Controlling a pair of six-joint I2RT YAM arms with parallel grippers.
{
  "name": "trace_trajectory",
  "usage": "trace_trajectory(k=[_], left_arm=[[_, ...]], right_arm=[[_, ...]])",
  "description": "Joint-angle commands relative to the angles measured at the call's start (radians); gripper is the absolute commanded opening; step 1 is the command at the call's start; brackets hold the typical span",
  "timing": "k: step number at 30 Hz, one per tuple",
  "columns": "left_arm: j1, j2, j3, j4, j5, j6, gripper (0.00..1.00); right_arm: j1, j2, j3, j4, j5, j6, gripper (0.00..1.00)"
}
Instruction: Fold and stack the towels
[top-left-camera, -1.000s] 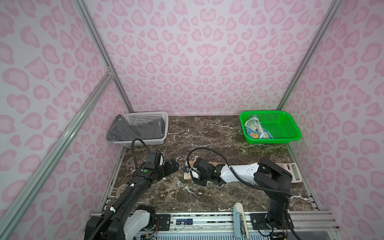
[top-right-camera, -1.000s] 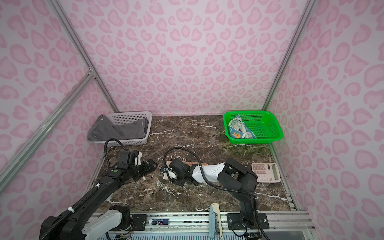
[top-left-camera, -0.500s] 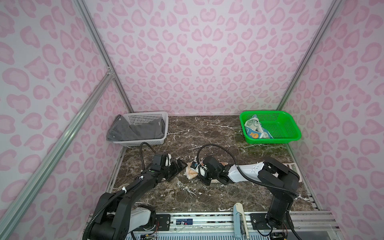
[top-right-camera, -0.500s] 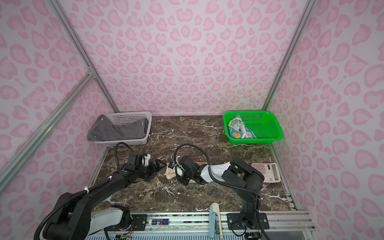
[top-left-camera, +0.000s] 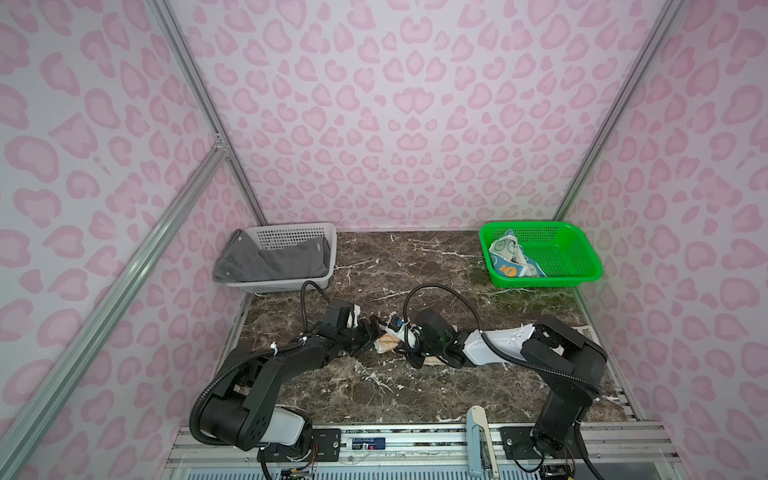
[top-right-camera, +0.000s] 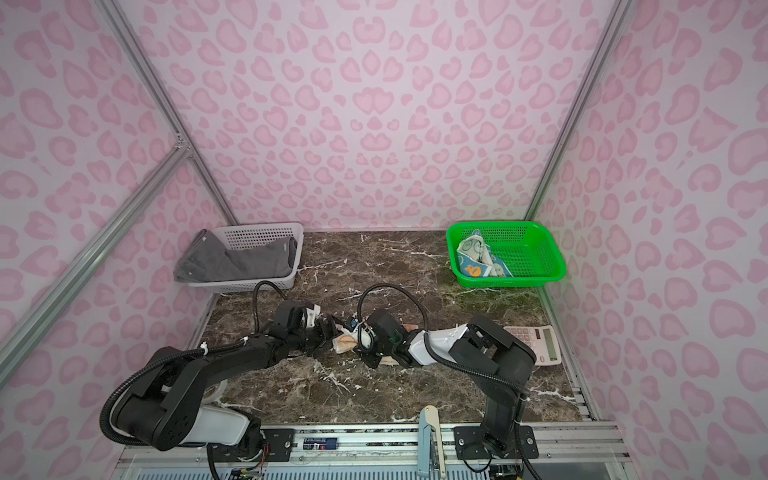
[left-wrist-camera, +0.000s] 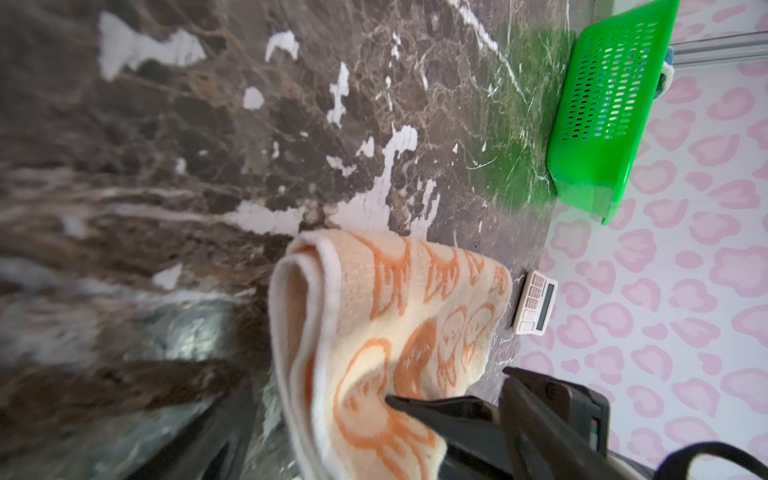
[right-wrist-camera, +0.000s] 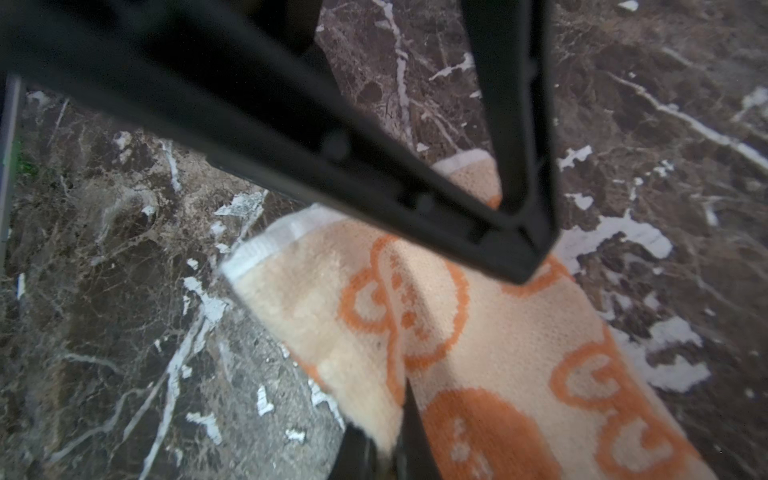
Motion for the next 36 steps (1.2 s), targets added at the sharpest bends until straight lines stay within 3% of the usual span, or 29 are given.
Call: trace_trajectory(k=[1,13,15,17,22,26,27,28,36], left_arm=[[-0.016,0.036,0.01,0.018,-0.012,-0.038,0.85],[-0.05,0.118,0.039,0.062,-0.008,-0.075,0.48],[-0.052,0.121,0.054,0.05,-0.007,-0.058,0.27],[-0.051,0.123,0.071,0.031,-0.006,-0.044,0.06],[-0.051,0.118,0.122,-0.036,-0.013,0.015,0.04],[-0.051,0.109,0.2,-0.154,-0.02,0.115,0.04],[-0.051,0.106,0.236,-0.2,-0.028,0.161,0.04],[-0.051,0.102,0.275,-0.248,-0.038,0.207,0.04],[-0.034,0.128,0.629,-0.65,-0.108,0.612,0.04]], right_arm=[[-0.001,-0.001,-0.011,0.054,-0.017,0.015,0.0],[-0.009,-0.004,-0.038,0.101,-0.017,0.044,0.02],[-0.009,-0.011,-0.045,0.107,-0.016,0.043,0.07],[-0.008,-0.026,-0.057,0.118,0.0,0.045,0.2],[0.01,-0.101,-0.1,0.124,0.155,0.095,0.68],[0.011,-0.187,-0.13,0.107,0.259,0.147,0.87],[0.011,-0.211,-0.134,0.098,0.278,0.158,0.95],[0.011,-0.235,-0.14,0.089,0.293,0.165,0.99],[0.015,-0.397,-0.159,0.062,0.345,0.242,0.99]])
